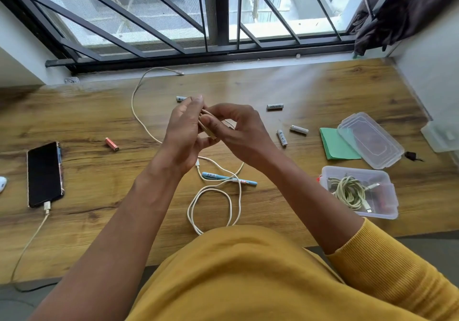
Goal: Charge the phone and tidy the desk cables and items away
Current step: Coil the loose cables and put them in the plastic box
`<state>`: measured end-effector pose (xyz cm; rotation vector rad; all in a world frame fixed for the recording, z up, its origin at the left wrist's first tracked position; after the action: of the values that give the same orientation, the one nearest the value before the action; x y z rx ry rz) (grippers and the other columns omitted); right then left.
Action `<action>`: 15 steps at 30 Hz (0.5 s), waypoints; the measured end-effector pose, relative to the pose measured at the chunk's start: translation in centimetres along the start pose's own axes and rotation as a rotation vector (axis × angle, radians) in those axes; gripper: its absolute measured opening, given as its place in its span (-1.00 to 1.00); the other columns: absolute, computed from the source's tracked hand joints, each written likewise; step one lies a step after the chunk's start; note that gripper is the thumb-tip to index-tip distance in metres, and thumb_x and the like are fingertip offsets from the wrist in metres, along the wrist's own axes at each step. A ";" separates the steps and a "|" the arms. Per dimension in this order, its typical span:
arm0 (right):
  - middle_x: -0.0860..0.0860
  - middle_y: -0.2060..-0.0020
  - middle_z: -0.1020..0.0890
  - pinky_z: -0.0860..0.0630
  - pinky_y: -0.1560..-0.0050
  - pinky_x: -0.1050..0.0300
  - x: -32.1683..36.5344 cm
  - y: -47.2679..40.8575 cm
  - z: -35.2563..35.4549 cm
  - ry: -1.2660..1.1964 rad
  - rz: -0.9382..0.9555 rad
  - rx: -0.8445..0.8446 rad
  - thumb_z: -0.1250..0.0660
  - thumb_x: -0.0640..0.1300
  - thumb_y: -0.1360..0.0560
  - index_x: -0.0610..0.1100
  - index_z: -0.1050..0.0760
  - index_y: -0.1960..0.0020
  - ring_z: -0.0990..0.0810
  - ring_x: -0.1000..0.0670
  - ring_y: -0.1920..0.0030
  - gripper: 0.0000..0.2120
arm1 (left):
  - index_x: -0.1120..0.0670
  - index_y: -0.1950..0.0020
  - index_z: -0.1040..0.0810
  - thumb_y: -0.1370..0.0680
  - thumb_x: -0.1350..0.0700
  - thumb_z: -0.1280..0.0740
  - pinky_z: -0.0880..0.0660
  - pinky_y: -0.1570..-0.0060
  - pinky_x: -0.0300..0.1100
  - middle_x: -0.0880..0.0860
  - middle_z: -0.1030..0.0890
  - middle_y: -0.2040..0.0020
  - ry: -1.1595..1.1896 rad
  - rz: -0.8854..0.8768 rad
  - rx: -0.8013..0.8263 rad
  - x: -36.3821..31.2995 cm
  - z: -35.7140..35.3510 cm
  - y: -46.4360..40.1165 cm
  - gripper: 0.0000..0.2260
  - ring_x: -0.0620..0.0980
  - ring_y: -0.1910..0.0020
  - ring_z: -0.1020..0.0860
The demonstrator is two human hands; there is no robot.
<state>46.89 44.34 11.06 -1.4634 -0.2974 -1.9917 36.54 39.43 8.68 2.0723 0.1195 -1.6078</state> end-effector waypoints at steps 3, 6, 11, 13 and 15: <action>0.08 0.11 -0.76 -0.62 0.00 -0.06 0.3 0.1 0.1 0.059 0.006 -0.006 -0.34 -0.08 -0.67 -0.12 -0.74 -0.09 -0.70 0.10 0.04 -0.79 | -0.01 0.11 -0.41 -0.77 -0.02 -0.19 -0.62 0.05 0.09 0.00 -0.56 0.24 -0.021 -0.015 -0.022 0.2 0.3 -0.1 -0.73 0.04 0.14 -0.59; 0.08 0.06 -0.70 -0.51 -0.07 -0.05 0.3 0.2 -0.1 0.175 -0.014 0.016 -0.35 -0.04 -0.66 -0.03 -0.75 -0.12 -0.58 0.01 -0.03 -0.80 | 0.01 0.14 -0.39 -0.77 -0.01 -0.18 -0.65 0.17 0.00 0.00 -0.57 0.27 0.011 -0.007 -0.066 0.1 0.5 0.0 -0.70 -0.02 0.21 -0.65; 0.12 -0.04 -0.71 -0.29 0.00 0.10 0.7 0.2 -0.4 0.286 -0.006 0.113 -0.41 -0.03 -0.64 0.03 -0.74 -0.19 -0.44 -0.01 -0.08 -0.82 | 0.05 0.07 -0.46 -0.71 0.10 -0.26 -0.62 0.25 -0.07 0.02 -0.48 0.25 0.223 0.143 -0.097 1.6 1.1 -0.4 -0.83 -0.05 0.36 -0.48; 0.10 -0.01 -0.73 -0.31 0.00 0.09 1.1 0.4 -0.9 0.307 0.040 0.152 -0.42 -0.03 -0.64 0.02 -0.75 -0.18 -0.45 -0.03 -0.06 -0.82 | 0.06 0.02 -0.48 -0.70 0.11 -0.28 -0.55 0.39 -0.19 0.02 -0.47 0.23 0.295 0.204 -0.122 2.4 1.5 -0.6 -0.89 -0.08 0.39 -0.44; 0.11 0.09 -0.73 -0.37 -0.04 0.05 1.4 0.6 -1.6 0.322 0.083 0.187 -0.40 -0.01 -0.64 0.02 -0.76 -0.13 -0.47 -0.05 -0.03 -0.83 | 0.09 -0.07 -0.46 -0.71 0.10 -0.28 -0.47 0.52 -0.27 0.02 -0.46 0.23 0.399 0.266 -0.131 3.2 1.6 -0.7 -0.93 -0.10 0.42 -0.44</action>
<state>45.81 42.52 11.70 -1.0053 -0.2687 -2.0333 35.79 38.58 5.21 2.1746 0.0792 -0.9941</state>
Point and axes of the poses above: each hand's wrist, its own y-axis away from the middle knuckle, its own z-axis out of the back of the hand, x = y × z, the point moved 10 cm from there along -y, towards the middle knuckle
